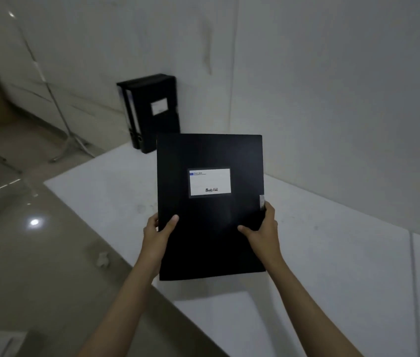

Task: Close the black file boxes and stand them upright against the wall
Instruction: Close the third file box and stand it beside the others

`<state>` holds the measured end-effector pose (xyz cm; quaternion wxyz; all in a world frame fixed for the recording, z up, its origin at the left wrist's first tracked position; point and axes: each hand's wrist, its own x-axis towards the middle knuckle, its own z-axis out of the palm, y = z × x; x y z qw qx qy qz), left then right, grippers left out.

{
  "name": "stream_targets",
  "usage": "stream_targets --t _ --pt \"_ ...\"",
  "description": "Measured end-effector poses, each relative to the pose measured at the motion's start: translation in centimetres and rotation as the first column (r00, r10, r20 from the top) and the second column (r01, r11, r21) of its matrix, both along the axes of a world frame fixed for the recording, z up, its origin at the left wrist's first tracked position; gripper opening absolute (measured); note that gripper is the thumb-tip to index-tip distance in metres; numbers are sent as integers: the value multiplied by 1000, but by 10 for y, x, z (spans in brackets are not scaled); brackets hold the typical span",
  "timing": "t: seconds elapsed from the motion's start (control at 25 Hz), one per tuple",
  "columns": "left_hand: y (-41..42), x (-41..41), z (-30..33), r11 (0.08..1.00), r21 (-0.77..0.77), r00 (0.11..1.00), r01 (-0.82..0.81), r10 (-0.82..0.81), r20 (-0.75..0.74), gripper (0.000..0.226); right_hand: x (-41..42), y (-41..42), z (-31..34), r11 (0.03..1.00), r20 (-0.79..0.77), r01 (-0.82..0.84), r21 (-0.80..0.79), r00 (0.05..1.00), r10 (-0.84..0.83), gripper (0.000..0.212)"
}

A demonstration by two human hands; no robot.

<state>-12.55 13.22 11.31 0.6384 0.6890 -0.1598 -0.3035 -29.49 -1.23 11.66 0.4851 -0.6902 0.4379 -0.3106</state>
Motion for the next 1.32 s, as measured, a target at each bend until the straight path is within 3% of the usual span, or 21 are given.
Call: stream_targets --t 0.16,0.32,0.48,0.56,0.8,1.04,1.2,1.32 --pt "21 73 14 997 -39 998 -61 62 30 51 83 15 22 999 132 -43 8 990 42 58" --pt "21 122 35 993 -114 999 18 -12 53 54 145 8 30 999 182 -42 27 983 37 55" --pt "-12 176 55 983 -142 989 116 -102 106 77 196 -28 38 999 215 -42 18 976 37 52" --pt "-36 200 63 982 -161 993 101 -89 81 70 220 -51 39 999 222 -38 1 974 36 50" --pt "-98 254 66 986 -164 996 10 5 93 45 286 -108 39 998 128 -52 -40 990 56 56" --pt "-154 309 42 989 -144 978 -30 59 202 40 375 -127 65 908 -17 -239 -345 969 248 86" --pt "-196 352 21 988 -151 978 -46 76 196 48 442 -129 83 861 -42 -395 -319 914 404 88" --pt "-223 385 10 987 -143 973 -76 105 205 46 487 -138 82 887 18 -348 -304 929 370 88"
